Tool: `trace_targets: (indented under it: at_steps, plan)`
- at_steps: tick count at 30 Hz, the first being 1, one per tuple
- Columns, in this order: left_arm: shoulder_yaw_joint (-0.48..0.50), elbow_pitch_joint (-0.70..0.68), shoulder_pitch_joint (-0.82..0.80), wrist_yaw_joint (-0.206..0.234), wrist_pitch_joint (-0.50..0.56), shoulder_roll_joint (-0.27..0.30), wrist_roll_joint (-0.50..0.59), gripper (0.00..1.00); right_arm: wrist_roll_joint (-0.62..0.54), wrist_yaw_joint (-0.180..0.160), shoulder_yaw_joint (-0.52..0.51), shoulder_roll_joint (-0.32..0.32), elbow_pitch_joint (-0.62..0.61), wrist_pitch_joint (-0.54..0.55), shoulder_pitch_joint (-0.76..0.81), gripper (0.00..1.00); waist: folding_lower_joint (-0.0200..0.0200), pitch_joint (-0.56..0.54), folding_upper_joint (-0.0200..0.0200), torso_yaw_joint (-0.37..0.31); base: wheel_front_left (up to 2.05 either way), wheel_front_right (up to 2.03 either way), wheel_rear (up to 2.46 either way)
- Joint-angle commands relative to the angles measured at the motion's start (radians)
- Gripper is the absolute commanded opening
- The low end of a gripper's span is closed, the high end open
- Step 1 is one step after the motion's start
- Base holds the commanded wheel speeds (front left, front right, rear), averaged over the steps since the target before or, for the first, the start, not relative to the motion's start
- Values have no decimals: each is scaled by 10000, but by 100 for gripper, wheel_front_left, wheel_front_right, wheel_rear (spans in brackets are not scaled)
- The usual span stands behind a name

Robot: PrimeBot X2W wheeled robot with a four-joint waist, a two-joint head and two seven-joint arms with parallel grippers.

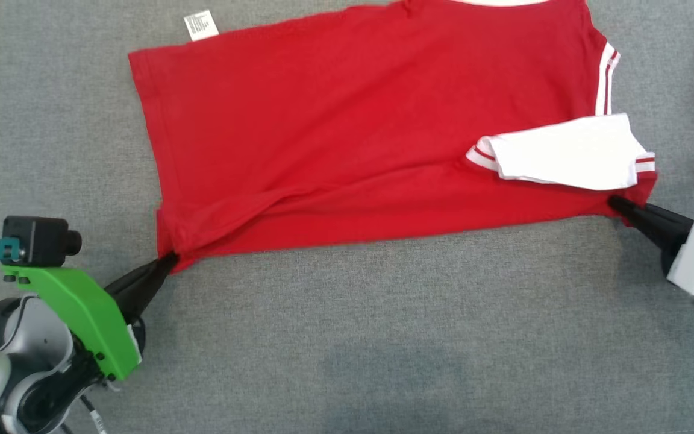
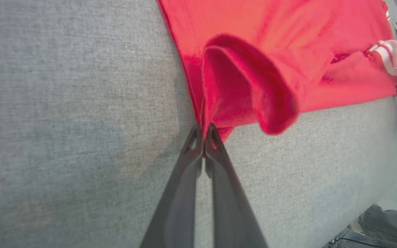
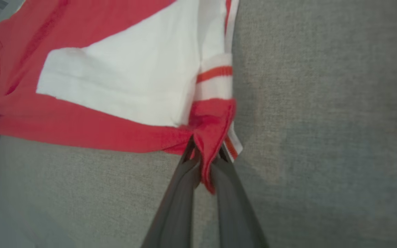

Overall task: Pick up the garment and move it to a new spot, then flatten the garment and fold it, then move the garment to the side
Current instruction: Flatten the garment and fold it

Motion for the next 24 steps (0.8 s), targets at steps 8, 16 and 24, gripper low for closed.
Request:
trace_targets:
  at_steps: [8,16,24]
  plan:
    - [409,-771,1102,-325,616,1009,-928,0,766,-18,-1577,-452,-659,2189,957,0,0,-350,76,48,0,0,0]
    - [245,-809,2015,-311,-298,344,-806,18,179,-17,-2004,233,-1362,2423,1812,82,0,-146,76,93,0,0,0]
    - [202,-1199,2224,140,-1053,601,508,100,-657,-9,-2553,45,-2167,1812,1251,100,0,164,76,242,0,0,0]
